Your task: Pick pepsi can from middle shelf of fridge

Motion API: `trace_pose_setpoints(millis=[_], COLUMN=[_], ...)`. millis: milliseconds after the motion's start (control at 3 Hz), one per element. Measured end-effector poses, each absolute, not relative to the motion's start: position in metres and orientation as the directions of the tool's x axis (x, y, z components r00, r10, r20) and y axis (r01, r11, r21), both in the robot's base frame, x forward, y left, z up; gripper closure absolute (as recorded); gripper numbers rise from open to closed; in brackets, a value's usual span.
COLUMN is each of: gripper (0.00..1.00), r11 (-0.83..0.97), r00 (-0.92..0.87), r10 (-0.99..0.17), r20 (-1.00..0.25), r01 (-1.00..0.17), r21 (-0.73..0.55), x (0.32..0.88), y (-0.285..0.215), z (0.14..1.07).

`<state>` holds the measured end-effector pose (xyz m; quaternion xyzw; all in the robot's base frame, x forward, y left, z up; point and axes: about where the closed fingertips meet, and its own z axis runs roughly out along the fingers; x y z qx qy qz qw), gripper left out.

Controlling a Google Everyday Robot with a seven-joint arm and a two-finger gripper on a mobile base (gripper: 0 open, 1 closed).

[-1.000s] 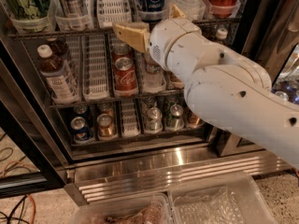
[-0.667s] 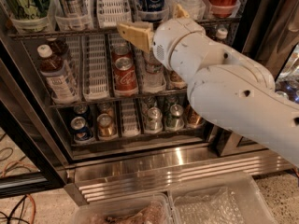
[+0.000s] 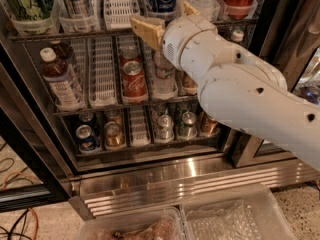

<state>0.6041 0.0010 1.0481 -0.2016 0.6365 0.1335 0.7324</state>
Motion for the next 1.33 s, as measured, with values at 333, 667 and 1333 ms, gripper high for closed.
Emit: trace_pose_setpoints(millis=[333,667,1333], gripper=[0.26,0.26,0.26], r11=[0.881,0.88,0.888], r00=[0.154,0.153,0.165], r10=[-0.065,-0.069,-0.069], r20=[-0.986,-0.986,-0.984], r01=[-0.455,-0.457,-0.44], r21=[-0.129,-0.132,-0.136], x=[0.613,0.624,0.637], y=[0.003,0.004,-0.002], z=[1.048,1.048,1.055])
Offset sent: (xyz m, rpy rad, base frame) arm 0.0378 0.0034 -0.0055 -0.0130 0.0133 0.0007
